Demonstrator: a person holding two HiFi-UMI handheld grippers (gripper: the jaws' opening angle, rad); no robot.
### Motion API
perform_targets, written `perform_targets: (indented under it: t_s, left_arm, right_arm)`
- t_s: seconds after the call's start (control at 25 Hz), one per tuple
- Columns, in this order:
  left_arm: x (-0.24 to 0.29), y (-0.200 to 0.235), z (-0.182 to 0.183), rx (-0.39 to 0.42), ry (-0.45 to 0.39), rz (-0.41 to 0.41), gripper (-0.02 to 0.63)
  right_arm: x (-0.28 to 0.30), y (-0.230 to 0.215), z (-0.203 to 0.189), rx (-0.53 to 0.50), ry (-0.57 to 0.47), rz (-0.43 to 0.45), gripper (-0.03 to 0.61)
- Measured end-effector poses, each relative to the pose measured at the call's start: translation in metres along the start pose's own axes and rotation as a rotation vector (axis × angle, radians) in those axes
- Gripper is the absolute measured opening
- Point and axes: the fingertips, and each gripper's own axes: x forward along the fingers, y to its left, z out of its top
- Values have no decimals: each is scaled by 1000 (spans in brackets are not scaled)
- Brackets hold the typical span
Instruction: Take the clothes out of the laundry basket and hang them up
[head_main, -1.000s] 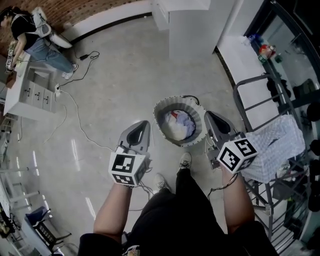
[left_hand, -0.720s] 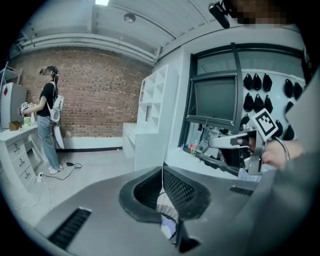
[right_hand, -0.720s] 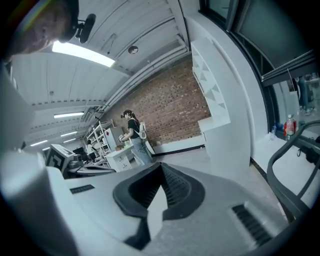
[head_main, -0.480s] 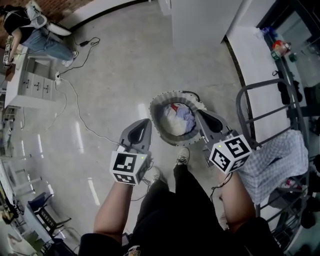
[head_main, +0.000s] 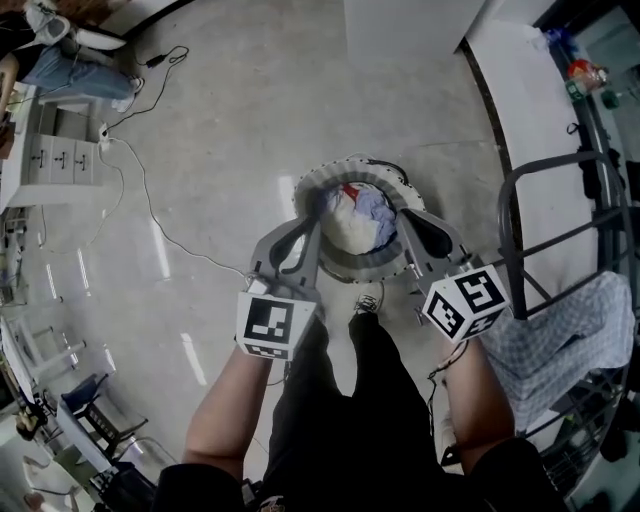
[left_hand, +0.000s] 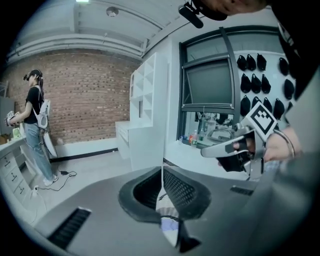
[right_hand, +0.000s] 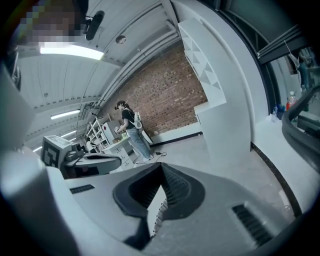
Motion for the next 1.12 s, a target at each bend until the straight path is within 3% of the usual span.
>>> perform_targets:
  t_s: [0.28, 0.48, 0.56, 0.72, 1.12]
  left_arm:
    - [40, 8, -61, -20, 10, -73, 9]
    - [63, 19, -106, -68, 67, -124, 11]
    - [73, 25, -128, -83, 82, -132, 11]
    - [92, 35, -166, -94, 91, -144, 14]
    - [126, 46, -235, -119, 85, -172, 92]
  right_arm:
    - [30, -34, -56, 62, -1, -83, 8]
    - [57, -58, -97, 85, 6, -149, 11]
    - [71, -67, -118, 97, 19, -154, 52]
    - [103, -85, -162, 120, 56, -167, 77]
    - [173, -145, -281, 138, 188, -224, 141]
